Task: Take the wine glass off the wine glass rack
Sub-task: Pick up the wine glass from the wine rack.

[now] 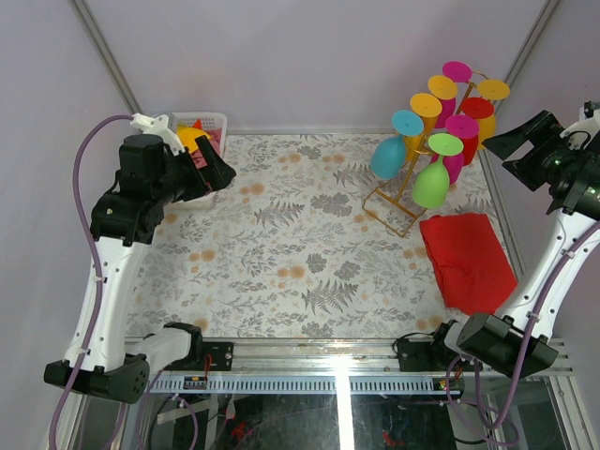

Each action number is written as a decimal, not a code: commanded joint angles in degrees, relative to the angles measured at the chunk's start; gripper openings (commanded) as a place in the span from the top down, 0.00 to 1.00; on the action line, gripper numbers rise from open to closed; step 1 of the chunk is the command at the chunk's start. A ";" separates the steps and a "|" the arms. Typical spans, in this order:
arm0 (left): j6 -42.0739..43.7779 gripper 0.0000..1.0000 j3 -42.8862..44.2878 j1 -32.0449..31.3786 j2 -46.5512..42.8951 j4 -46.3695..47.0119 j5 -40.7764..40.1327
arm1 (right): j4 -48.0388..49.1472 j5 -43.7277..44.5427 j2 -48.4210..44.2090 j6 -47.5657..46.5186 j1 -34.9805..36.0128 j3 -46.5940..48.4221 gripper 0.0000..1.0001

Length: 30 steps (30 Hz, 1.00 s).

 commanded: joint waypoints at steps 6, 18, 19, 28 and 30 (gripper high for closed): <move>0.24 0.00 -2.25 0.49 -3.44 4.40 2.24 | 2.65 -4.28 -0.77 4.45 -0.10 -2.08 0.14; -0.62 0.00 -4.74 0.45 -3.85 6.26 2.89 | 6.33 -12.81 4.28 8.30 4.36 -4.69 0.36; -0.91 0.00 -5.11 0.45 -3.89 6.67 3.16 | 6.25 -12.32 4.96 7.79 5.87 -4.34 0.37; -0.77 0.00 -5.70 0.45 -4.06 6.84 3.16 | 7.48 -2.68 6.65 8.02 8.26 -4.05 0.47; -0.70 0.00 -5.60 0.40 -3.88 6.89 2.62 | 8.11 -2.52 6.57 8.38 8.38 -4.53 0.48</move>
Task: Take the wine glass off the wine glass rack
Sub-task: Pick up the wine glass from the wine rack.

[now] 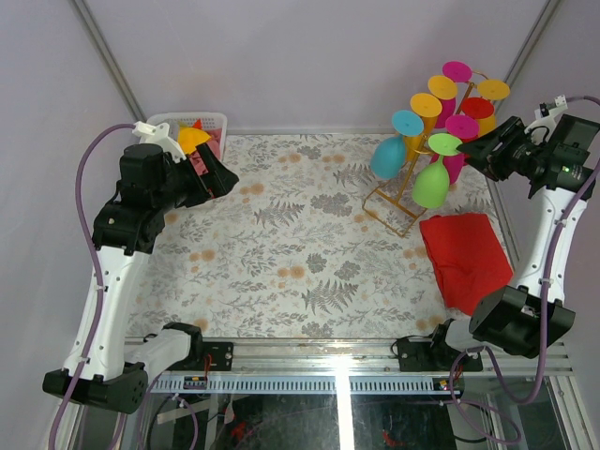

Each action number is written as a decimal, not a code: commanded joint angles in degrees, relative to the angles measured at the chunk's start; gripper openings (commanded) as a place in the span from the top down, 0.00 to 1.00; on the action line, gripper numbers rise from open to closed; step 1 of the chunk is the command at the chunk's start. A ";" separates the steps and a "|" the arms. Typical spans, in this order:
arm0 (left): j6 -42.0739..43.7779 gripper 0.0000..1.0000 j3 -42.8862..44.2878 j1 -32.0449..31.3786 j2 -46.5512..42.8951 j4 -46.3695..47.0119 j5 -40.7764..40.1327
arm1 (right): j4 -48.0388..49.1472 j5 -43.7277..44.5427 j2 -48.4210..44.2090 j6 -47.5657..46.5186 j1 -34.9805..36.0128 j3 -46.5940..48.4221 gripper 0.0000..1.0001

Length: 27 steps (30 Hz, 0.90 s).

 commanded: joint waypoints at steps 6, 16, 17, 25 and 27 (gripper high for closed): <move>-0.17 0.00 -0.19 0.45 -0.05 3.41 0.75 | 4.35 -2.07 -0.37 3.32 0.10 -0.30 0.53; -0.56 0.00 -1.33 0.45 -0.56 3.92 0.71 | 7.31 -4.16 0.38 5.71 0.40 -1.53 0.59; -0.68 0.00 -1.37 0.45 -0.52 4.03 0.75 | 7.54 -4.29 0.32 5.78 0.45 -1.66 0.59; -0.52 0.00 -0.83 0.45 -1.01 3.12 0.29 | 12.43 -4.97 -0.97 9.29 0.58 -4.57 0.80; -0.58 0.00 -1.20 0.45 -1.28 3.33 0.24 | 12.17 -4.57 -1.10 9.23 0.58 -4.53 0.79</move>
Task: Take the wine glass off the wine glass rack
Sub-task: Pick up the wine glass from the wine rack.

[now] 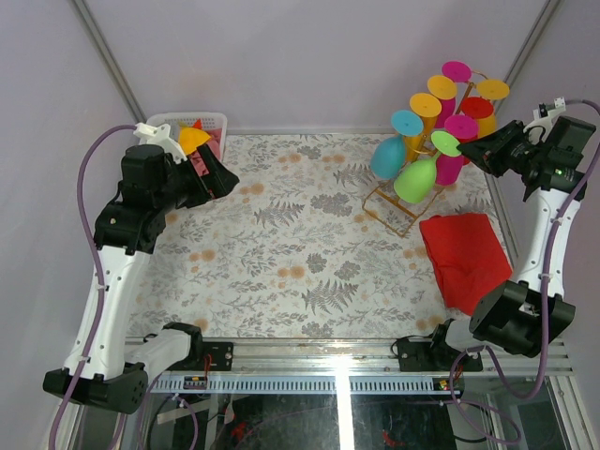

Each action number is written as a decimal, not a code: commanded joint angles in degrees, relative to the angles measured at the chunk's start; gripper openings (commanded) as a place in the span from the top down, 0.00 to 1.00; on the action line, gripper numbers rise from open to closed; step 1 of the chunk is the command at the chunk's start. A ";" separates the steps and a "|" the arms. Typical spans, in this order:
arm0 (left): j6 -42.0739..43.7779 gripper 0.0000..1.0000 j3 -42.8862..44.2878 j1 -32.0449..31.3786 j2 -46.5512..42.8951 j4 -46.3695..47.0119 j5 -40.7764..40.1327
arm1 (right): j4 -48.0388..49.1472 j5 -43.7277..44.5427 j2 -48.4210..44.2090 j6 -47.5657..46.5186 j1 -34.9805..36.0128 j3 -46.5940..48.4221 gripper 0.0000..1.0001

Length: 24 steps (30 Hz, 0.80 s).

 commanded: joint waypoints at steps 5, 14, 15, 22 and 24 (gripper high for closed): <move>-0.60 0.00 -0.06 0.45 -0.99 2.95 0.67 | 2.39 -1.72 -1.84 2.81 0.43 0.63 0.85; -0.74 0.00 -0.02 0.45 -1.66 2.83 0.77 | 1.79 -0.90 -3.10 3.31 0.43 1.14 0.94; -0.76 0.00 -0.07 0.45 -1.66 2.80 0.71 | 1.69 -0.92 -3.18 3.43 0.43 1.15 0.94; -1.13 0.00 0.01 0.45 -1.68 2.78 1.17 | 1.34 -0.49 -3.70 3.51 0.43 1.18 0.98; -1.05 0.00 0.14 0.45 -1.83 2.52 1.25 | 1.32 -0.17 -3.93 3.67 0.41 1.18 0.99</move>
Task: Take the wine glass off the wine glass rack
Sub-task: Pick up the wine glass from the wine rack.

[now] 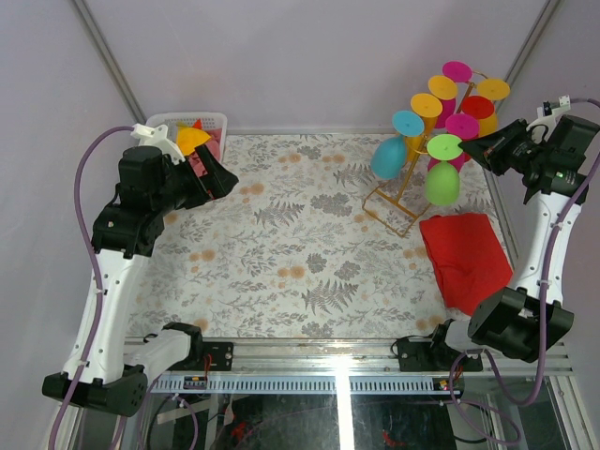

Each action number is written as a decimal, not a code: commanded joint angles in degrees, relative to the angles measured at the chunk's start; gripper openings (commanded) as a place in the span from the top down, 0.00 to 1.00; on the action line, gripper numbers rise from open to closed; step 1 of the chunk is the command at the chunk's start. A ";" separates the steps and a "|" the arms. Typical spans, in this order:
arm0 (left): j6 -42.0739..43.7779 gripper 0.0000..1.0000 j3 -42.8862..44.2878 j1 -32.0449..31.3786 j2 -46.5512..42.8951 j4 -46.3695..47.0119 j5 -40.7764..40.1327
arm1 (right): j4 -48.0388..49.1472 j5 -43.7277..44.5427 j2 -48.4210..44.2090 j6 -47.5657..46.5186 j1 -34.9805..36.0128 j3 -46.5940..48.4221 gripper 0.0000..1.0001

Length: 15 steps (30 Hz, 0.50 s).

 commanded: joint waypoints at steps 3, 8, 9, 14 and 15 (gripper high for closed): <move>-0.22 0.00 0.09 0.35 -1.24 2.14 1.01 | -0.14 0.41 -2.52 1.59 0.43 1.17 1.00; -0.41 0.00 0.06 0.45 -1.52 2.22 0.96 | -0.48 0.59 -2.61 1.66 0.42 1.12 1.00; -0.45 0.00 -0.01 0.49 -1.48 2.34 1.01 | -0.61 0.80 -2.71 1.61 0.43 1.19 1.00; -0.54 0.00 0.00 0.42 -1.06 2.42 1.33 | -1.00 2.09 -3.41 1.46 0.42 1.27 1.00; -0.54 0.00 0.02 0.45 -0.96 2.39 1.37 | -0.99 2.25 -3.56 1.53 0.43 1.29 1.00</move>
